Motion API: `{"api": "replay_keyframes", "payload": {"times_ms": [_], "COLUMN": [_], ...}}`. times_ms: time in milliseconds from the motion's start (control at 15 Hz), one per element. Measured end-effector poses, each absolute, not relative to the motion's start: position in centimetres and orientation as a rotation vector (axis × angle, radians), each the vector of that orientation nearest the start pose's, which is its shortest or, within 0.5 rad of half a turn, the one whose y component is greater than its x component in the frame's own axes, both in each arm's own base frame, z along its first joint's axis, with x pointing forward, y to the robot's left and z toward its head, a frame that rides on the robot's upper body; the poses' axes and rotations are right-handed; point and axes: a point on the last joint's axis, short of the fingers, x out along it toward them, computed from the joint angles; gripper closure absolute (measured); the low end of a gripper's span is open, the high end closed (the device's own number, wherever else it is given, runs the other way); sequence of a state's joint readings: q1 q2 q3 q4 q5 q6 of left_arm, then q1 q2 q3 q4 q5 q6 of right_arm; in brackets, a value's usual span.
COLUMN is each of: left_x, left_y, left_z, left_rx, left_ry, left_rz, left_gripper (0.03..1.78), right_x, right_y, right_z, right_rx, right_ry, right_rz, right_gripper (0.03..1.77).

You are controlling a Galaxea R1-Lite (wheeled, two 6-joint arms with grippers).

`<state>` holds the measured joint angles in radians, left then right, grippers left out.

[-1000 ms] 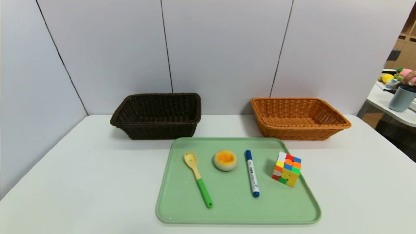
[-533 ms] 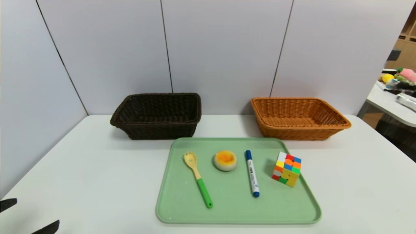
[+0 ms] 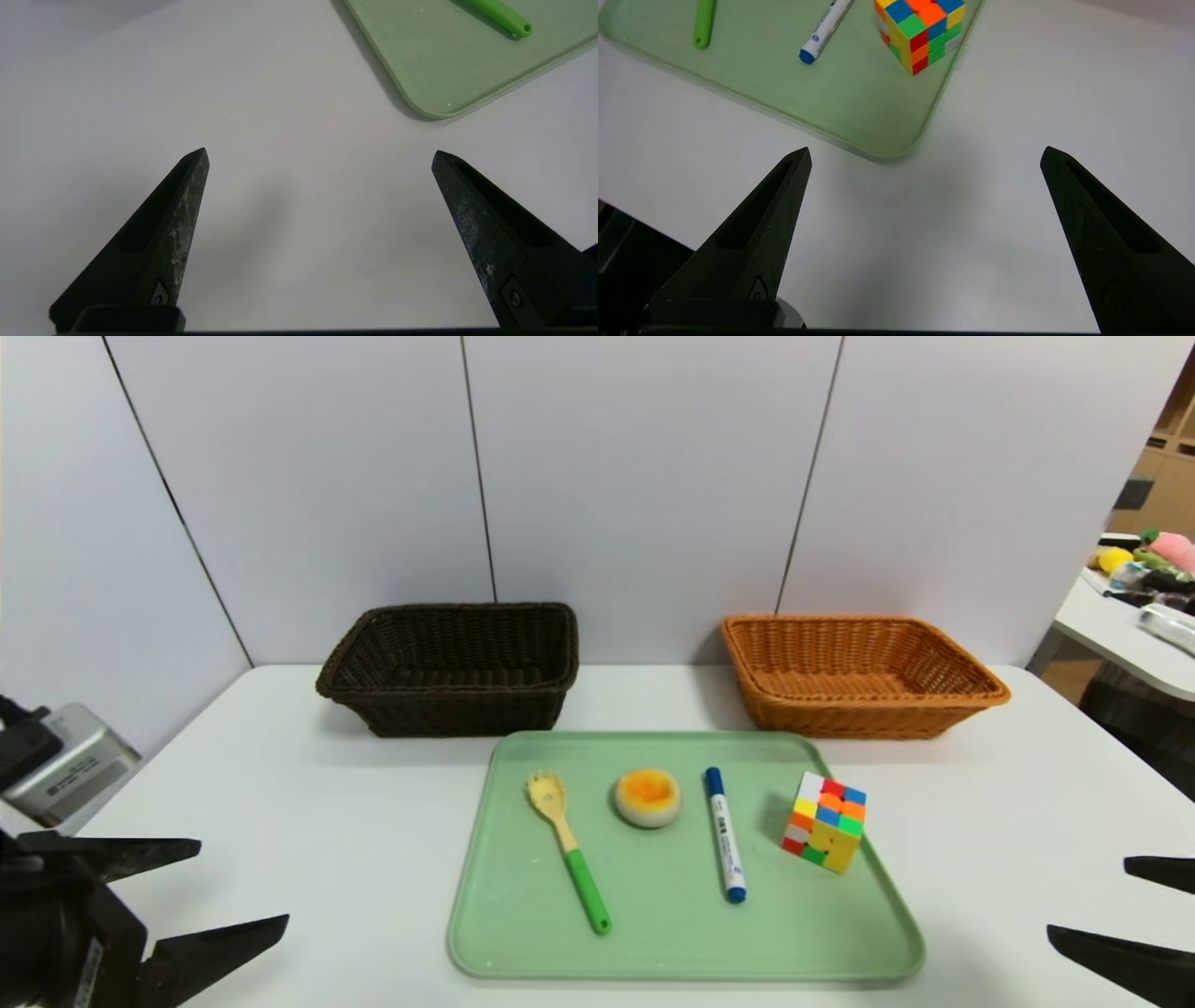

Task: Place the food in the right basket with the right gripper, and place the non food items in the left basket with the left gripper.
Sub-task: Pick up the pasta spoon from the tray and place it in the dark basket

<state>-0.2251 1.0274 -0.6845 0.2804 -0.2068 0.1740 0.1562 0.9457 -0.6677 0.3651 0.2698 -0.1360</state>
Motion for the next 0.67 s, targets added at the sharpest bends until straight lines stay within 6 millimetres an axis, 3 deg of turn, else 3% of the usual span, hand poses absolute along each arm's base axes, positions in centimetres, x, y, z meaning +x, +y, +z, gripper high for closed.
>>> {"api": "replay_keyframes", "payload": {"times_ms": [400, 667], "left_x": [15.2, 16.8], "left_y": [-5.9, -8.3], "left_z": [21.9, 22.2], "left_rx": [0.207, 0.128], "left_ry": [0.633, 0.686], "left_rz": [-0.581, -0.628], "left_gripper": [0.12, 0.12], "right_x": [11.7, 13.1], "right_y": [3.2, 3.5], "right_z": [20.9, 21.0], "right_rx": [-0.106, -0.076], "right_ry": [0.679, 0.717], "right_rz": [0.513, 0.499], "right_gripper": [0.1, 0.1]}}
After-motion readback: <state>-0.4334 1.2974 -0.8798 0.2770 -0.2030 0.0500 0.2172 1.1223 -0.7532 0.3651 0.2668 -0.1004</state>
